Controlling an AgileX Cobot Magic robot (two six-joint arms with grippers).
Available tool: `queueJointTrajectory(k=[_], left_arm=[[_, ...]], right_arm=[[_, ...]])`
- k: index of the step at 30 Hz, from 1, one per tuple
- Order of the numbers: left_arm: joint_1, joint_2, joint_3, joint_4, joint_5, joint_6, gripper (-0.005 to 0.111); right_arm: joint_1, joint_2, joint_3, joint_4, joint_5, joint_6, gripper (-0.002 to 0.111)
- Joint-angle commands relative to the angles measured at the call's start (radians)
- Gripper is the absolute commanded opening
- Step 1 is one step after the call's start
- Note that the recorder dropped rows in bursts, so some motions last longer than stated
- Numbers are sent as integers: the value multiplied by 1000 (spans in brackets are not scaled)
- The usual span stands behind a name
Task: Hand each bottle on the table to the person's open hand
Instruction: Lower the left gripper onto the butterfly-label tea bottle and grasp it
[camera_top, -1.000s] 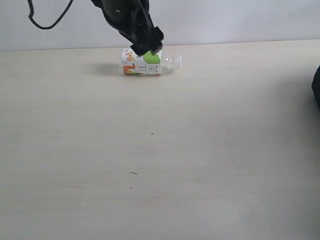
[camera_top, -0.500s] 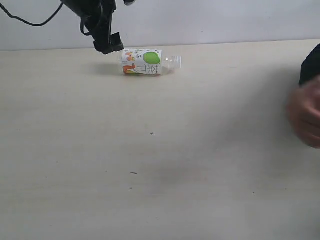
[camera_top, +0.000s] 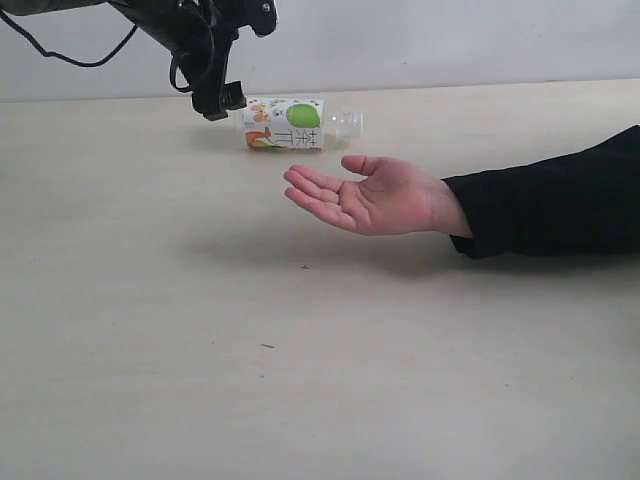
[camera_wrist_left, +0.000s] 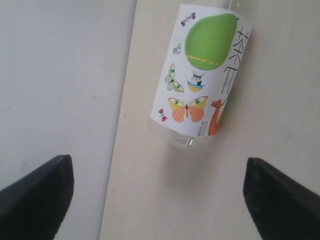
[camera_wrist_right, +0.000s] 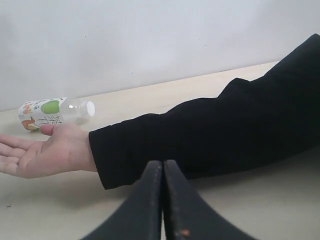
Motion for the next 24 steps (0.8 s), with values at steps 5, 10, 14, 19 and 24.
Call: queueJointTrajectory(k=[5, 10, 14, 19, 24], left_arm=[[3, -2, 0, 1, 77, -13, 87], [6, 9, 0, -9, 100, 27, 87], [46, 44, -31, -73, 104, 78, 87], [78, 129, -198, -143, 272, 108, 87], [73, 179, -279, -326, 276, 312, 87]], right_arm=[[0, -5, 4, -4, -8, -2, 0], [0, -5, 4, -4, -8, -2, 0], [0, -5, 4, -4, -8, -2, 0], [0, -5, 4, -4, -8, -2, 0], [0, -5, 4, -4, -8, -2, 0]])
